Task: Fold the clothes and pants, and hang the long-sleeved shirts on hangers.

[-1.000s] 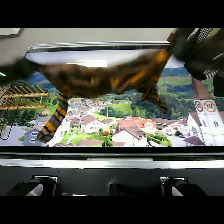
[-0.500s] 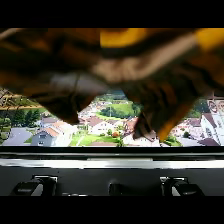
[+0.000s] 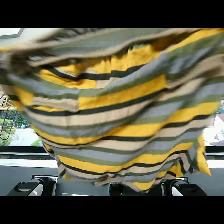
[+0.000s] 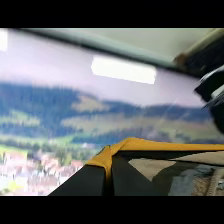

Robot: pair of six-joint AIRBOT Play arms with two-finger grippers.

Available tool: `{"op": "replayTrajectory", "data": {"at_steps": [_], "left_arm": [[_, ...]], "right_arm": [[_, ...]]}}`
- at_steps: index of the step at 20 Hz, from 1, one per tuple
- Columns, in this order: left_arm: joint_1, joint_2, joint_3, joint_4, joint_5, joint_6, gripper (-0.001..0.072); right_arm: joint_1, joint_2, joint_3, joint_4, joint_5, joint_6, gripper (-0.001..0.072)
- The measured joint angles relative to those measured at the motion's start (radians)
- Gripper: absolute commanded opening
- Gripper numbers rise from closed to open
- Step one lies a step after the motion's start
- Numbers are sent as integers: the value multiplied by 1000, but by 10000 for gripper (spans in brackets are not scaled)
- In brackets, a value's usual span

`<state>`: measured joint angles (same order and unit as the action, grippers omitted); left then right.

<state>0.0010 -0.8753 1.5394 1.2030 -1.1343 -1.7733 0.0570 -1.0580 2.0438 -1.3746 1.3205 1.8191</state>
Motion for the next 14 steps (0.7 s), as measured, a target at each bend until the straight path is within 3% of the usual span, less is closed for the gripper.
{"op": "replayTrajectory", "data": {"at_steps": [4,7,9,10,11,13,14], "left_arm": [[-31,-265,-49,-14,85,5,18],[-66,-476,-61,-33,157,8,19],[-94,-597,-64,-42,181,8,19],[-108,-646,-66,-46,187,8,23],[-119,-686,-66,-51,188,8,67],[-134,-740,-66,-58,194,8,413],[-135,-751,-65,-60,194,8,523]], "right_arm": [[2,-313,-10,32,-45,18,23],[3,-563,-13,147,-123,23,35],[7,-709,-15,225,-137,3,92],[10,-765,-15,254,-137,-10,182],[11,-804,-15,269,-132,-21,300],[13,-847,-15,267,-96,-45,317],[13,-846,-15,241,-69,-68,374]]}}
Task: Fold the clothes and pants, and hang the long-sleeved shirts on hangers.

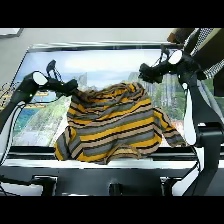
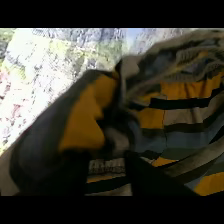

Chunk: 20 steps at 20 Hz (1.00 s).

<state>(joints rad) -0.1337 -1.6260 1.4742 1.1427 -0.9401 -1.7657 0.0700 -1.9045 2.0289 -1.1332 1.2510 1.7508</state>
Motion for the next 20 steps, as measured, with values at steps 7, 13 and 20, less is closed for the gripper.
{"op": "replayTrajectory", "data": {"at_steps": [7,13,20], "left_arm": [[88,134,-6,50,-137,3,551],[79,464,-321,160,-245,-32,550],[-145,665,-618,183,-250,-128,550]], "right_arm": [[-34,236,-106,-217,200,-153,426],[-44,674,-698,-201,201,-148,428],[-14,1035,-1311,-56,85,-119,428]]}}
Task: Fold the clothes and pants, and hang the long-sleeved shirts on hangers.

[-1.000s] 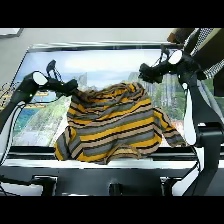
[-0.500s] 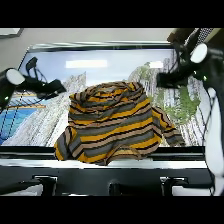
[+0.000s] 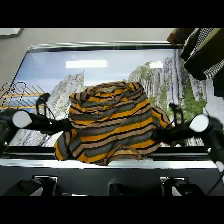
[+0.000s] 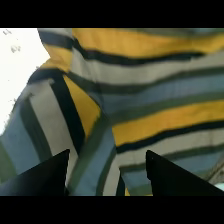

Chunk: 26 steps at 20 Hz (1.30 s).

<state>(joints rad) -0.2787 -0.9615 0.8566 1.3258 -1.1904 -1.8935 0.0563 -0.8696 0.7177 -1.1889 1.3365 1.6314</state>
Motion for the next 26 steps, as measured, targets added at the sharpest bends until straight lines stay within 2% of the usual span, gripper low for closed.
{"op": "replayTrajectory", "data": {"at_steps": [5,10,13,15,21,26], "left_arm": [[-169,17,-40,2,60,-32,550],[-267,21,-49,3,92,-79,550],[-304,21,-50,3,97,-90,550],[-322,21,-51,3,100,-97,550],[-403,-18,-56,-16,103,-156,550],[-577,-111,-55,-31,143,-270,550]], "right_arm": [[201,26,-146,-37,-108,48,427],[375,-65,-191,-72,-232,116,410],[417,-124,-198,-83,-296,144,144],[428,-145,-199,-98,-318,156,23],[439,-115,-164,-168,-284,252,22],[440,-28,-129,-203,-216,344,23]]}}
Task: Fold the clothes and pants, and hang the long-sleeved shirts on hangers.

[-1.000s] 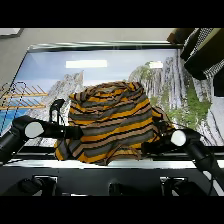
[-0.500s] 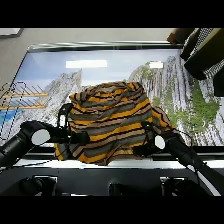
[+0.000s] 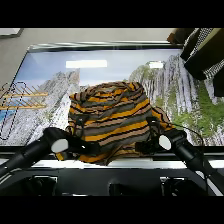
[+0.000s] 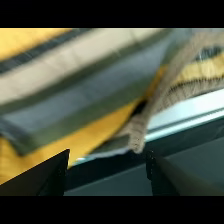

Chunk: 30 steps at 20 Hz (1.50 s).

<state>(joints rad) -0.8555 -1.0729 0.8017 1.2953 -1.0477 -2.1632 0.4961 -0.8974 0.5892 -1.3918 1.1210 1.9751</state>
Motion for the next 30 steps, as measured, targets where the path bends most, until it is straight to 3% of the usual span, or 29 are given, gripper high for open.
{"op": "replayTrajectory", "data": {"at_steps": [5,12,14,15,16,22,30], "left_arm": [[-143,-121,18,-4,31,-90,550],[-188,-243,27,-4,126,-167,538],[-189,-262,27,-4,153,-179,360],[-187,-269,27,-4,164,-188,132],[-185,-275,27,-4,169,-193,20],[-161,-251,28,-9,138,-201,17],[-203,-76,30,-68,79,-196,17]], "right_arm": [[0,27,7,-7,28,44,23],[0,35,8,25,35,63,23],[0,40,8,35,35,67,23],[0,45,8,38,35,67,23],[0,50,8,39,34,67,23],[0,95,24,11,64,97,23],[-1,36,355,-274,170,189,23]]}}
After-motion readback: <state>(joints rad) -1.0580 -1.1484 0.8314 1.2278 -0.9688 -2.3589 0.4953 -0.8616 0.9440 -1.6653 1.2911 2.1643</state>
